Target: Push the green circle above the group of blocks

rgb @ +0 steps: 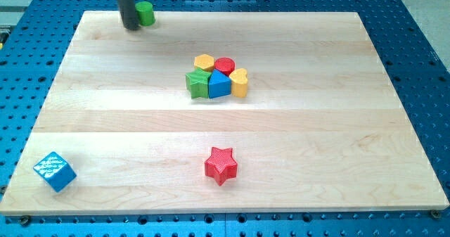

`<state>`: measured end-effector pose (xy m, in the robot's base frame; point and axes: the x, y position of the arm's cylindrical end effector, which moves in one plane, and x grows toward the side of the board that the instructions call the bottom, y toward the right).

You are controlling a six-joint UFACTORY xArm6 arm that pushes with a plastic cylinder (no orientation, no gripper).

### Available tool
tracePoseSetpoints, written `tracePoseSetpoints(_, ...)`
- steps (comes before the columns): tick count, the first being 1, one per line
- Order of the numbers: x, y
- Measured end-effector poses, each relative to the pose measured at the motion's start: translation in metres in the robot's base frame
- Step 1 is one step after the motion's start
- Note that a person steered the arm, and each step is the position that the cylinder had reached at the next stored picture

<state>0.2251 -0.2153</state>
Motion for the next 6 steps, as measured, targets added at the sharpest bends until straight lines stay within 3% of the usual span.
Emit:
tracePoseSetpoints(1,-0.006,-0.078)
tracePoseSetpoints(2,-0.034,-0.06)
tracePoseSetpoints(3,-0.034,-0.055)
tracePoseSetpoints(4,-0.034,-0.025)
tracePoseSetpoints(6,-0.014,0.09)
